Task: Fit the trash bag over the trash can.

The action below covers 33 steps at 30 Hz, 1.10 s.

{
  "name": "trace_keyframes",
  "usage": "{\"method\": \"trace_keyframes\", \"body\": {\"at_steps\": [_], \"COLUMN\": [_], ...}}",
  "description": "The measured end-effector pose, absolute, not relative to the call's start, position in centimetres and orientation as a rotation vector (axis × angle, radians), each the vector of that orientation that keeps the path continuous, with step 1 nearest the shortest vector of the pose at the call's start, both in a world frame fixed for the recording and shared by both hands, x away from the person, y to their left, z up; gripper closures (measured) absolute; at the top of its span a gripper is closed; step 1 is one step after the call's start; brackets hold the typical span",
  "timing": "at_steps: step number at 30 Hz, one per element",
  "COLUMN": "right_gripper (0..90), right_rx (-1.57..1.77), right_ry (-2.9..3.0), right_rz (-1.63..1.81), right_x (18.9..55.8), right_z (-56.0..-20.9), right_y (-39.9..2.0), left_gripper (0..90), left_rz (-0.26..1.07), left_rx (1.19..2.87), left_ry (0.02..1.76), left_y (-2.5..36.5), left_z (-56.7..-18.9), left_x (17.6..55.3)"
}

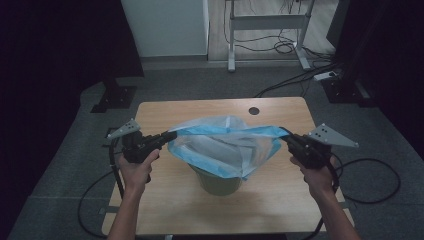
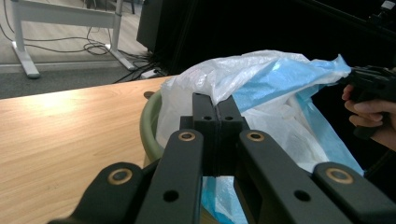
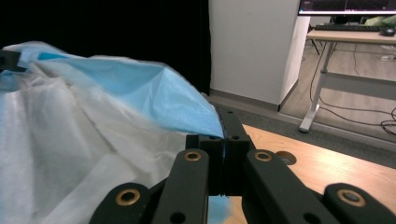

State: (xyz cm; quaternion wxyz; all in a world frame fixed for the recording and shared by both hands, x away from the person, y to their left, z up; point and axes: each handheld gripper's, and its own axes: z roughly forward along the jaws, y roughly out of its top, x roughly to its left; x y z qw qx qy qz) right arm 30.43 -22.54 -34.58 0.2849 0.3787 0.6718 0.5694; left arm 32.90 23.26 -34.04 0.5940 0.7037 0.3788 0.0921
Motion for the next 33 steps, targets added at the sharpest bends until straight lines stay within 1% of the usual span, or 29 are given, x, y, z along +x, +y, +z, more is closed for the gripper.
{"method": "trace_keyframes", "body": {"at_steps": [4, 23, 33], "right_gripper": [88.5, 87.3, 86.9], "right_rx": [1.039, 1.177, 1.242], "right_ry": [1.822, 1.890, 1.960], "right_rz": [1.493, 1.394, 1.348], "right_x": [32.1, 39.5, 41.7], "right_z": [-34.8, -38.7, -41.8], "right_y": [-22.5, -19.7, -18.3], "left_gripper": [89.5, 89.0, 88.2], "left_rz": [0.212, 0.207, 0.178], "left_rx": [1.643, 1.651, 1.670], "left_ry": [0.901, 1.035, 1.099], "left_y": [23.2, 24.4, 24.6], "left_z": [-34.4, -38.1, -40.0], "left_x": [33.4, 37.1, 38.4]}}
